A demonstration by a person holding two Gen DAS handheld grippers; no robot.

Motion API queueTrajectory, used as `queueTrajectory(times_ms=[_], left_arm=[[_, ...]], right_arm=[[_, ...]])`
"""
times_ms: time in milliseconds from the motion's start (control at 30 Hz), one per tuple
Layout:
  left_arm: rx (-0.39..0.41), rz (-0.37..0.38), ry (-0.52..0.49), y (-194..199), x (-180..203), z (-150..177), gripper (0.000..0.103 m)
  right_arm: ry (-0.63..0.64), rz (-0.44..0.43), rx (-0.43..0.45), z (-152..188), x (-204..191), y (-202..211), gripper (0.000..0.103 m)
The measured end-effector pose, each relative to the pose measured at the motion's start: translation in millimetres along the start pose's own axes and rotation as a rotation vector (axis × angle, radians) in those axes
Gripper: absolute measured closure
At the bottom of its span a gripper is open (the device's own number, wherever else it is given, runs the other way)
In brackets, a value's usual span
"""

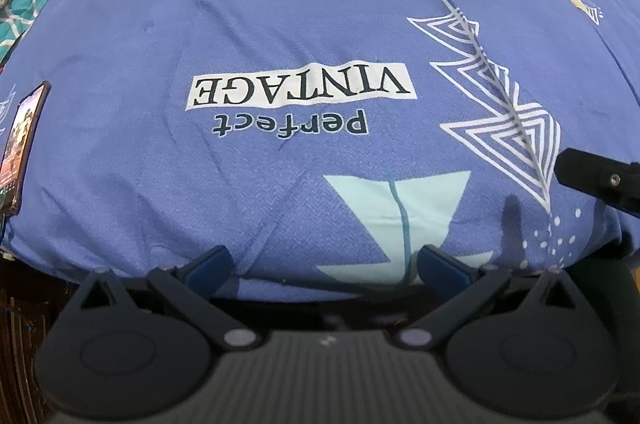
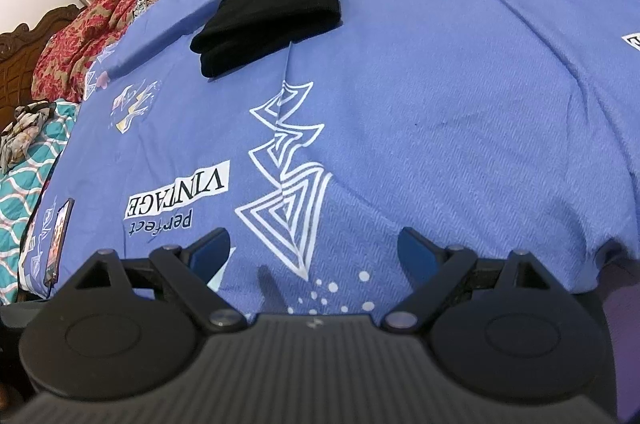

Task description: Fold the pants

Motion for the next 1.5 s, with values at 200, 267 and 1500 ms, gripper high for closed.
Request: queueTrajectory(times_ms=[200,267,1500], left_arm=[[0.055,-0.018,0.003,11,-2,-6,0.0],[0.083,-0.031,0.001,15,-4,-9,0.0],[0.151,-0.365,0.011,47,-36,-34,0.0]], right_arm=[[-0.003,0.003,0.012,0,-1,2,0.011],[-0.003,0.003,0.021,-1,-2,4,0.011],[-0.089,-0.062,0.06,-4,19,10,0.01]])
Point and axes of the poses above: each gripper's, at about its wrist camera, not at the fingertips, and y roughly against the way its jaws point, x to its right, z to its underside, the point moved 7 cm from there along -y, roughly the way its jaws point, and after that the axes turned 8 degrees about x, right-handed, at the moved point
